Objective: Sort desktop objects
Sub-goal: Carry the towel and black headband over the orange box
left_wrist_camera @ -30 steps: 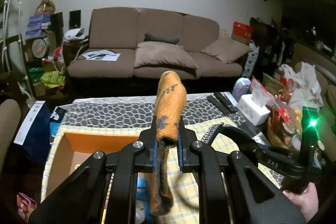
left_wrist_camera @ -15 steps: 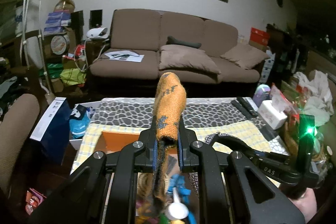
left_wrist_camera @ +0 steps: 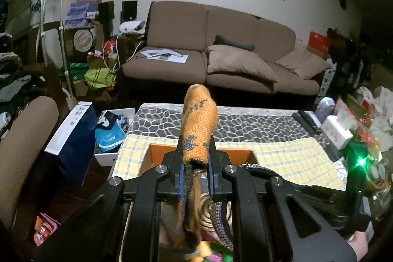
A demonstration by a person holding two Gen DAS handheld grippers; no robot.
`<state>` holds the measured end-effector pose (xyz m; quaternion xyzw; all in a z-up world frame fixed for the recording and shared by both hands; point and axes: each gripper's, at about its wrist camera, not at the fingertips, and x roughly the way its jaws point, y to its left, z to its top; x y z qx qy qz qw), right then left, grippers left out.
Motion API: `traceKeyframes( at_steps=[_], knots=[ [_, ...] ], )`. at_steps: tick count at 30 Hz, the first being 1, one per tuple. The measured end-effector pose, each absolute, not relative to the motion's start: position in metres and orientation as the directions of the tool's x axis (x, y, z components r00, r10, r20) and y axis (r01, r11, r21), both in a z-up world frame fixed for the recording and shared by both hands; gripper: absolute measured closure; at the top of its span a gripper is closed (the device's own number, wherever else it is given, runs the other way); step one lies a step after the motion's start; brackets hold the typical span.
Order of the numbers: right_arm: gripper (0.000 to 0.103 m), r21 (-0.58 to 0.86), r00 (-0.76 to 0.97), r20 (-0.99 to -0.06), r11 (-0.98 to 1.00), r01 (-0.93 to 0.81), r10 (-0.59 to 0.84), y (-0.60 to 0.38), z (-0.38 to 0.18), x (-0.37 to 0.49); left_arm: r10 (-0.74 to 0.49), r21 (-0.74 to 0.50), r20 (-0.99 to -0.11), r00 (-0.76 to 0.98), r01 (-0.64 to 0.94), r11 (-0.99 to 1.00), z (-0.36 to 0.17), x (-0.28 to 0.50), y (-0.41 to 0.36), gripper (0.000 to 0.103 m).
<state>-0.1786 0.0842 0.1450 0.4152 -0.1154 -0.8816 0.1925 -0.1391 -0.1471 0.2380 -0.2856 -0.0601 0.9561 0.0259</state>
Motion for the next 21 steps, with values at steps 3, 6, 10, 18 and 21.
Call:
traceKeyframes(
  at_steps=[3, 6, 10, 18, 21],
  knots=[
    [0.090, 0.348, -0.570, -0.699, -0.902, 0.258, -0.432, 0.068, 0.138, -0.182, 0.080, -0.127, -0.549, -0.832, -0.011, -0.992, 0.231, -0.143, -0.154, 0.090],
    [0.090, 0.324, -0.567, -0.709, -0.908, 0.264, -0.418, 0.055, 0.133, -0.186, 0.079, -0.125, -0.556, -0.827, -0.010, -0.992, 0.222, -0.148, -0.161, 0.090],
    [0.089, 0.289, -0.566, -0.725, -0.920, 0.265, -0.392, 0.042, 0.126, -0.190, 0.088, -0.131, -0.571, -0.816, -0.016, -0.991, 0.208, -0.153, -0.165, 0.090],
    [0.088, 0.242, -0.561, -0.757, -0.941, 0.235, -0.335, 0.028, 0.108, -0.200, 0.111, -0.144, -0.606, -0.788, -0.029, -0.989, 0.176, -0.163, -0.166, 0.090],
    [0.088, 0.210, -0.559, -0.769, -0.948, 0.238, -0.311, 0.021, 0.105, -0.203, 0.111, -0.132, -0.626, -0.772, -0.036, -0.991, 0.165, -0.170, -0.160, 0.090]
  ],
)
